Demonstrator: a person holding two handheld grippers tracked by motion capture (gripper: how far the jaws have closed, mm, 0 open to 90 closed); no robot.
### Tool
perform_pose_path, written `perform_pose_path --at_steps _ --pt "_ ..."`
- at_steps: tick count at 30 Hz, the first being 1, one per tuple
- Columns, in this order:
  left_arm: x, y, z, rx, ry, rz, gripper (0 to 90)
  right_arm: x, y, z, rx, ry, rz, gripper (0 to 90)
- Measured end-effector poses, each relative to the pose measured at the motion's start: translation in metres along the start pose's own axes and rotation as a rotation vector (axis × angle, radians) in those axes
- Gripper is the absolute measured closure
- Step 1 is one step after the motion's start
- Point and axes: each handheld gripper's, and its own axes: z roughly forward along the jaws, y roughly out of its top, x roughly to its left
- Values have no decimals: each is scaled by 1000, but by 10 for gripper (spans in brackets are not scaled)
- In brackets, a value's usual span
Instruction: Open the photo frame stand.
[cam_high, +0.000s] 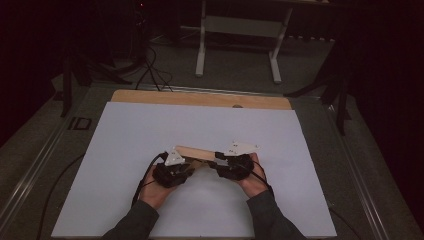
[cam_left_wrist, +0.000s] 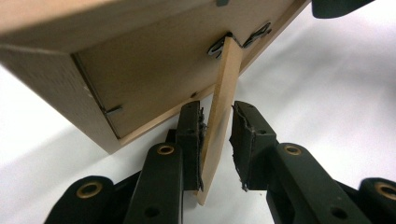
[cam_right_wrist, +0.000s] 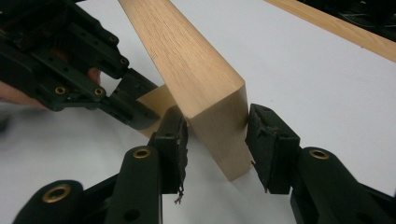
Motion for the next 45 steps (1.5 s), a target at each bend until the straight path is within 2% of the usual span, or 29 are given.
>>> perform_pose_path --at_steps 7,14,23,45 --pt "0 -3 -1 8 -2 -9 733 2 -2 0 7 18 -1 557" --pt "0 -3 -4 -5 -1 -14 731 4 -4 1 7 28 0 513" --pt "-1 -3 -5 -7 -5 -25 702 2 -5 0 11 36 10 408" --pt "2 -3 -15 -23 -7 -29 683 3 -7 -2 7 58 3 384"
